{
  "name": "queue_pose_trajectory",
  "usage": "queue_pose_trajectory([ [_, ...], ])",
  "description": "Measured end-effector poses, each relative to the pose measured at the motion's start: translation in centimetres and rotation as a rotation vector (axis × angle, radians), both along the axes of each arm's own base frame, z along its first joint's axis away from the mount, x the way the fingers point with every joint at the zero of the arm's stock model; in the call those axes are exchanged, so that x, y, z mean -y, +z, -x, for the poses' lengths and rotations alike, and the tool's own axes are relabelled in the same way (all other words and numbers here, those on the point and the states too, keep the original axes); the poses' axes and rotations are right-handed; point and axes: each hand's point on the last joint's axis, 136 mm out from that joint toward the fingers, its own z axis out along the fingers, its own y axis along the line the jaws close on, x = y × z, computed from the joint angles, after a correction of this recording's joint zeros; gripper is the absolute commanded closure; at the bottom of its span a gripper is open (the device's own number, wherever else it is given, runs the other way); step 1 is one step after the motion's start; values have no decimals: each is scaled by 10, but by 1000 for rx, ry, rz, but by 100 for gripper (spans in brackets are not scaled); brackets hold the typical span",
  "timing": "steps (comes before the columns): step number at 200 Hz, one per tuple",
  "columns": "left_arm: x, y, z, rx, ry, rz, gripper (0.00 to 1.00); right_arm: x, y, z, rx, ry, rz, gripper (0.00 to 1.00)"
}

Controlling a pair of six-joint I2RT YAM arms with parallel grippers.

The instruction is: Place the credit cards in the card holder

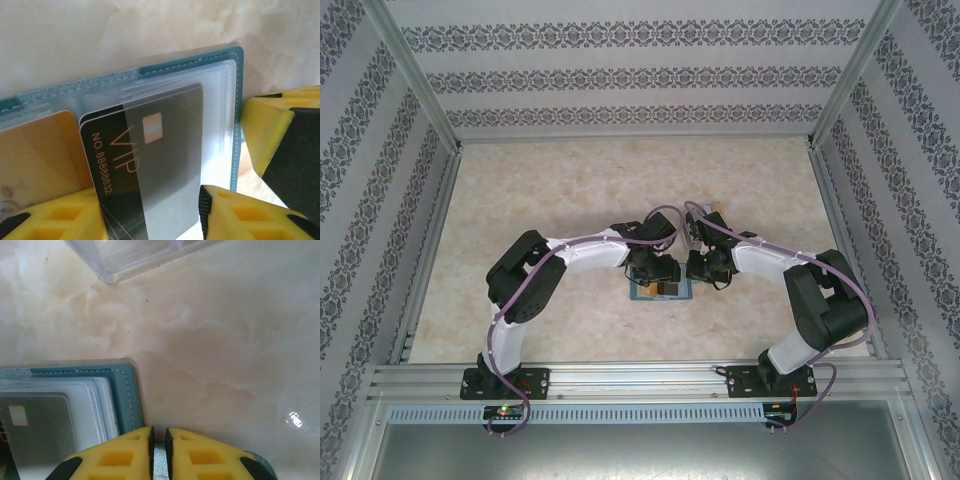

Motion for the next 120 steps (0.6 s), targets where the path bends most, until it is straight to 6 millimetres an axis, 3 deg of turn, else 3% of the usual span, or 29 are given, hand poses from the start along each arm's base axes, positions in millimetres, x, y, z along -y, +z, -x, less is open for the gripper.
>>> queue_pose_trajectory([
  [33, 0, -1, 2, 40, -14, -40, 44, 1, -1, 0, -1, -5, -6, 84],
  [120, -1, 1, 8, 43, -21, -30, 45, -7, 0, -5, 15, -1, -49, 87],
])
